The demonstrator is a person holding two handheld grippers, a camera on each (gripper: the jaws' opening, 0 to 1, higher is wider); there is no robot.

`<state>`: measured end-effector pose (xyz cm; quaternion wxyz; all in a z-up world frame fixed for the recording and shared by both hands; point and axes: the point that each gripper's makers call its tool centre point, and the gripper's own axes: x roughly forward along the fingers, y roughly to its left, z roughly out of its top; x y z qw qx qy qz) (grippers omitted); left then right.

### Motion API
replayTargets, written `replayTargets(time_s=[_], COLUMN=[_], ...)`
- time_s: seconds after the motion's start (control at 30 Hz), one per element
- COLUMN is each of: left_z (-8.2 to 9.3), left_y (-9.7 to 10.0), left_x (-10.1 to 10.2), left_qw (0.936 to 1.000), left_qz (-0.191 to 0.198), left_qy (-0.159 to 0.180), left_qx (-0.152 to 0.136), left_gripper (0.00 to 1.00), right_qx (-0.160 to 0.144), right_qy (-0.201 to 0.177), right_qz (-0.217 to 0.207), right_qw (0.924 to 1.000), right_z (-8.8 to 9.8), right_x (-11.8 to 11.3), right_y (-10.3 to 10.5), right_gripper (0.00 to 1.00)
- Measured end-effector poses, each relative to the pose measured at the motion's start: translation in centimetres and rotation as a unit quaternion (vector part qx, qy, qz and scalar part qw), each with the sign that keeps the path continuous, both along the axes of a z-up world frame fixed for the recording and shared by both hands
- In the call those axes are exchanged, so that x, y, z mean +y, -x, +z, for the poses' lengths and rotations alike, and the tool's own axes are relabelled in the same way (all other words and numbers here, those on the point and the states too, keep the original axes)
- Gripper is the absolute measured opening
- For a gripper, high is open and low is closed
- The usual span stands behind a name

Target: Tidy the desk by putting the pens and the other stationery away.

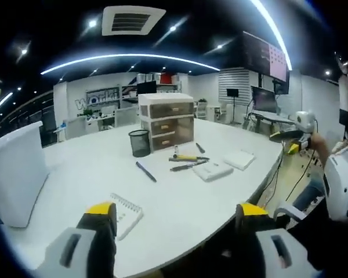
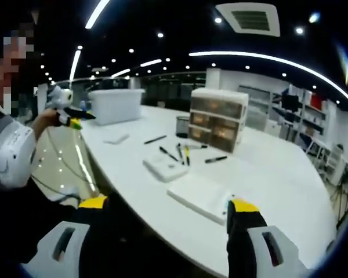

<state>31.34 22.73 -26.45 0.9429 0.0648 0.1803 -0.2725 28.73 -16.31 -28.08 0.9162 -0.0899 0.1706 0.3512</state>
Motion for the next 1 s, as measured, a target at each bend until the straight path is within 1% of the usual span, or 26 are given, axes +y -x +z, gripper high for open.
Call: replayTargets(time_s=[0.07,0.2,0.3,0.33,0.37,0.5,0.6,0.67,0.8,0.87,1.0], left_z=[0.1,0.1,0.0,-0.1,-0.2,-0.2,0.0,0.2,0.4,0.4,0.2], left_y=[-0.2,-1.2,-1.3,-2.1,-2.4,-3.1,-3.7,-4.0,-4.7,-5.1,-6.0], left_x=[-0.1,-0.6,-0.7,-0.8,-0.8,-0.8,-1.2,-1.4,-2.0,-2.3,-2.8], left_qw=[1.0,0.9999,0.9999,0.9997,0.9996,0.9994,0.9994,0.9994,0.9993,0.9993,0.9989], left_qz=[-0.002,-0.007,-0.007,-0.011,-0.01,-0.011,-0.012,-0.013,-0.021,-0.024,-0.029], left_qy=[0.0,-0.007,-0.008,-0.015,-0.016,-0.013,-0.017,-0.019,-0.015,-0.014,-0.023], left_qx=[0.002,0.008,0.01,0.015,0.019,0.03,0.028,0.024,0.027,0.027,0.03], left_gripper=[0.82,0.81,0.82,0.81,0.81,0.75,0.74,0.69,0.66,0.62,0.6], right_qx=[0.001,0.002,0.001,0.001,0.0,-0.001,0.0,0.001,0.002,0.002,0.002], right_qy=[0.0,-0.004,-0.001,0.001,0.004,0.003,0.001,0.0,-0.006,-0.009,-0.014], right_qz=[0.001,0.001,0.0,0.0,-0.001,0.001,0.003,0.004,0.004,0.004,0.004], right_qw=[1.0,1.0,1.0,1.0,1.0,1.0,1.0,1.0,1.0,1.0,0.9999], right_z=[-0.1,-0.3,-0.5,-0.6,-0.7,-0.8,-0.9,-1.0,-1.1,-1.2,-1.2], right_x=[0.1,0.1,0.2,0.3,0.3,0.4,0.6,0.7,0.8,0.7,0.7], right_y=[0.1,0.2,0.3,0.4,0.4,0.6,0.7,0.8,0.9,0.9,1.0], right_gripper=[0.78,0.78,0.78,0.78,0.78,0.78,0.78,0.78,0.78,0.78,0.78])
